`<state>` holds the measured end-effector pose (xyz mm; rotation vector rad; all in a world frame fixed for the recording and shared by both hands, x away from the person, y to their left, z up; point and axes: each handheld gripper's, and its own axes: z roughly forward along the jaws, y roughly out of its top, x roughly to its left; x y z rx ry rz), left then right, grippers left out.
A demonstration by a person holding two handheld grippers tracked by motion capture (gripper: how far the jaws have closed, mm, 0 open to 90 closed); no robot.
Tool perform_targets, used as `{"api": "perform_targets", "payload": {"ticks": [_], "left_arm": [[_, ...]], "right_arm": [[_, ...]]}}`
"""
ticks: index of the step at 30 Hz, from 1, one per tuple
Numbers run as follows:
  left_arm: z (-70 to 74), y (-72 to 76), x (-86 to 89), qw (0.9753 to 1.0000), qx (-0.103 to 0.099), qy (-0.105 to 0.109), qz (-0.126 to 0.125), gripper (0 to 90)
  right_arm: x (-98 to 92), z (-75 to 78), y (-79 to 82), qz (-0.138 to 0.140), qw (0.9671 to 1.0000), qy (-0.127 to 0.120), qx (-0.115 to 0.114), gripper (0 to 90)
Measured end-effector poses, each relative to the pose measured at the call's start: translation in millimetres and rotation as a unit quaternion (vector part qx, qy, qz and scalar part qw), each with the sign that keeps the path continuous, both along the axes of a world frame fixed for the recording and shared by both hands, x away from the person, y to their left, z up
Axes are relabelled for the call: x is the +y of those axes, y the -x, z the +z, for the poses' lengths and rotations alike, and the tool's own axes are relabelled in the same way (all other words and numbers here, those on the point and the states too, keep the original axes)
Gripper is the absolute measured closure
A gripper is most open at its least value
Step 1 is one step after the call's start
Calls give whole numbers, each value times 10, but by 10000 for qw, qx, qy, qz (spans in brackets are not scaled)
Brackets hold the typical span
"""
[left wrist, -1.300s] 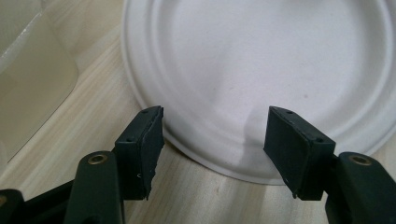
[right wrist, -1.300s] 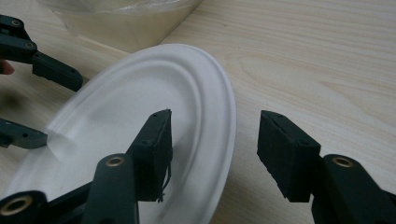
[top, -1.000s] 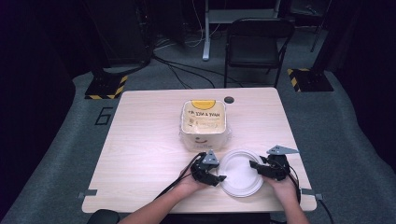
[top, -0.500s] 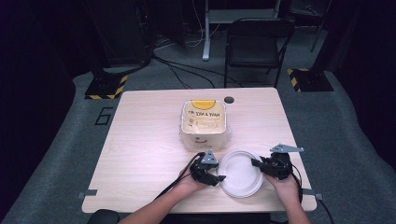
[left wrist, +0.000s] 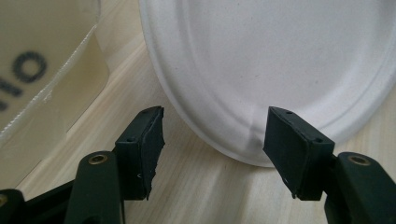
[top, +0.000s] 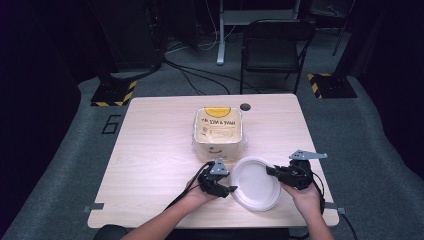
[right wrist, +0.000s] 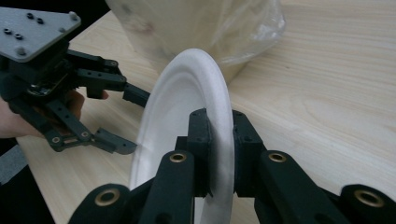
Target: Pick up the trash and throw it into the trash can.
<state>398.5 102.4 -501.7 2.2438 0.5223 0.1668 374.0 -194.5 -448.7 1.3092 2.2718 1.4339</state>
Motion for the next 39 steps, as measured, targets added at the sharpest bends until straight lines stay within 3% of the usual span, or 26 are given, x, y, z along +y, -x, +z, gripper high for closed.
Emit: {"api": "perform_targets", "payload": {"ticks": [15,32,39], "left_arm": [[92,11,176,10000,-6,83,22,372],[183,24,563,9997,-44,-50,253,371],[169,31,732,9992,55,58,395,369]], "right_arm": [[224,424,69,407,9975,452,-346,820],[256,920,141,623,9954,464,-553,820],[283,1121,121,656,9949,428,-633,820]]}}
